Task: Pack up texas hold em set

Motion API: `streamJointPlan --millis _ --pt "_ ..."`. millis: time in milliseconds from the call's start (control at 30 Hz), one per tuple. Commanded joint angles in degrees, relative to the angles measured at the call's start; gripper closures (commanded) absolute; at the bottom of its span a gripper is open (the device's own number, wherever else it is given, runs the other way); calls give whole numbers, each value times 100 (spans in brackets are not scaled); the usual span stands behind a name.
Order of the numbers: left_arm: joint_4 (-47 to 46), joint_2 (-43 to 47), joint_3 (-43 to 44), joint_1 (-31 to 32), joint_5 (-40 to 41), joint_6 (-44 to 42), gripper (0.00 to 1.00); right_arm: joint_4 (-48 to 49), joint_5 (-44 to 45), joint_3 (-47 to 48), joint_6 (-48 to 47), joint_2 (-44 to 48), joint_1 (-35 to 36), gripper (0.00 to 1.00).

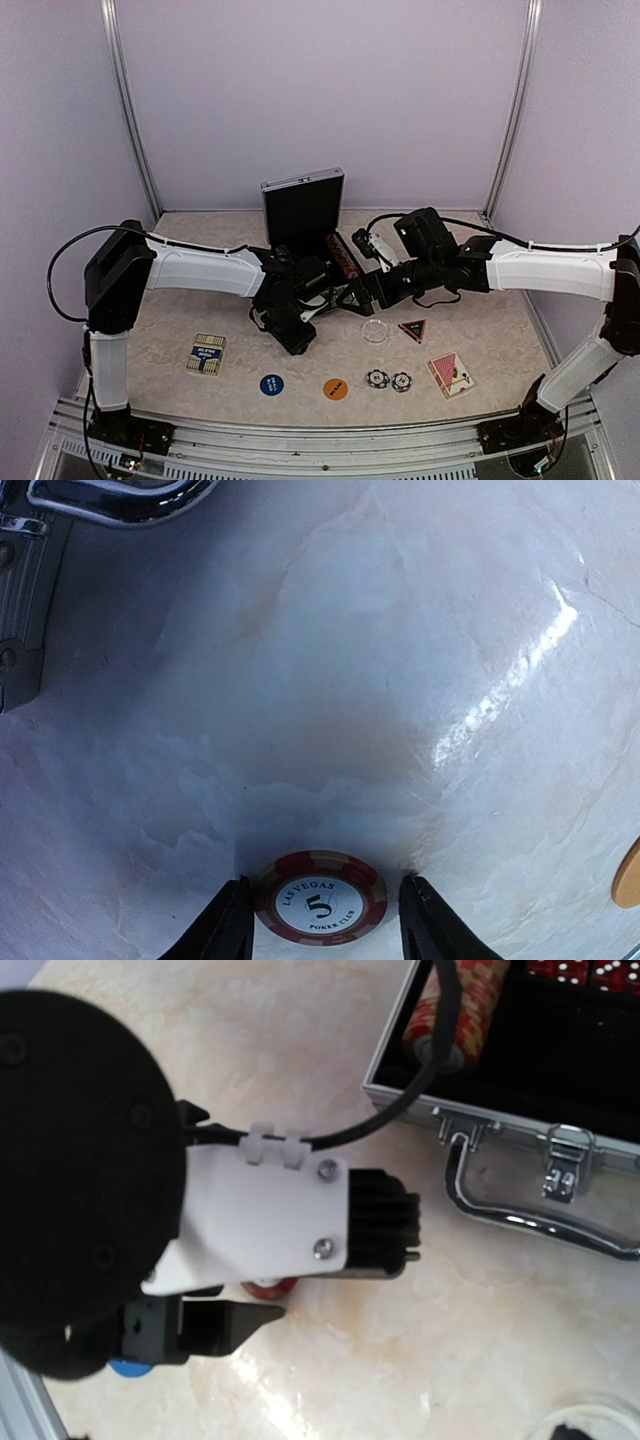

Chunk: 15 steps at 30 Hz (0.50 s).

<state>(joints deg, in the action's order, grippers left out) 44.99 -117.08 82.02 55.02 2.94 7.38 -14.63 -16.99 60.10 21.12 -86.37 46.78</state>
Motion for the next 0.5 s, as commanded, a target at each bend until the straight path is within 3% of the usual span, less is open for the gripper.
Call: streamJointPlan --millis 0,100,200,333,467 --pt "-85 -138 -116 -62 -110 -31 51 108 -79 105 41 34 -33 0" --pt "2 -162 -125 -72 -54 -1 50 103 -147 177 49 -82 -25 0" --pt "52 -205 -141 -85 14 27 41 49 -206 283 49 -230 -30 0" --pt "-2 -193 -200 -154 -100 4 41 73 -265 339 81 -291 -18 0" --pt "-127 -199 -284 -200 -266 -32 48 53 -270 385 103 -297 -21 0"
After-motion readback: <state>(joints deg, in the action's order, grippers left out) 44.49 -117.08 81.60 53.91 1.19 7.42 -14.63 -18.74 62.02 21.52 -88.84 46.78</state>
